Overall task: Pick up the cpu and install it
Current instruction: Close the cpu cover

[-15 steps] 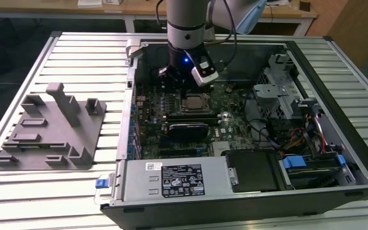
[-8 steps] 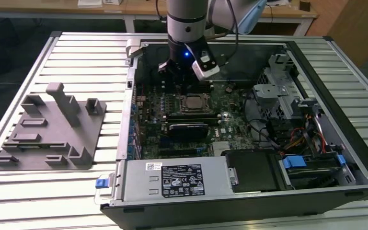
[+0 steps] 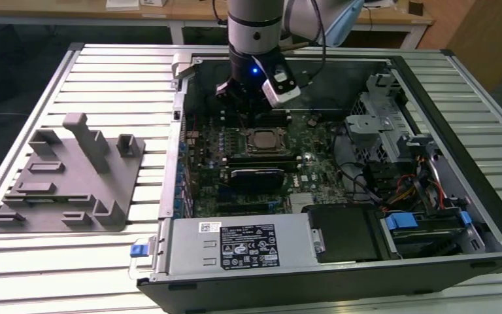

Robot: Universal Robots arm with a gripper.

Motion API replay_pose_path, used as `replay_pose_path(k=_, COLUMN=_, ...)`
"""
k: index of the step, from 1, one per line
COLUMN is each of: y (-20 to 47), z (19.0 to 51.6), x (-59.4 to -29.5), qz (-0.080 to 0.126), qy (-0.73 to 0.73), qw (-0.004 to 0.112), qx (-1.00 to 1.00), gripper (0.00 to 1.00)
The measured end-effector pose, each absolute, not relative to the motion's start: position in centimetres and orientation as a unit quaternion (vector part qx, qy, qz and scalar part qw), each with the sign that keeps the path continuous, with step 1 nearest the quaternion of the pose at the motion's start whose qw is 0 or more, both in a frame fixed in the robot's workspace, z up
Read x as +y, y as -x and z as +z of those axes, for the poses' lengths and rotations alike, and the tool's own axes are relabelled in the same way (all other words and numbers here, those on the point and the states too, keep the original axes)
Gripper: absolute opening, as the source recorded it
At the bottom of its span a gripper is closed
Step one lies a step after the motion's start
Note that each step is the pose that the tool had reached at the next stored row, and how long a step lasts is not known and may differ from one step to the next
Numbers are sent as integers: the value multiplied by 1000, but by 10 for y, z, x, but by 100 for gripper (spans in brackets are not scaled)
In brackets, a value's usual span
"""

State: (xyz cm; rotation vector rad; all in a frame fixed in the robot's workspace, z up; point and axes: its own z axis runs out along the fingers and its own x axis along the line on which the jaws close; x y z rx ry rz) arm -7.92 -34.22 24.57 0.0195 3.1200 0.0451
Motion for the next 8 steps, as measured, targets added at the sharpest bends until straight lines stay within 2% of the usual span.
replay_pose_path(k=8, y=66, z=246, x=-342, qz=14, qy=-6, qw=11, qx=1000, gripper=11)
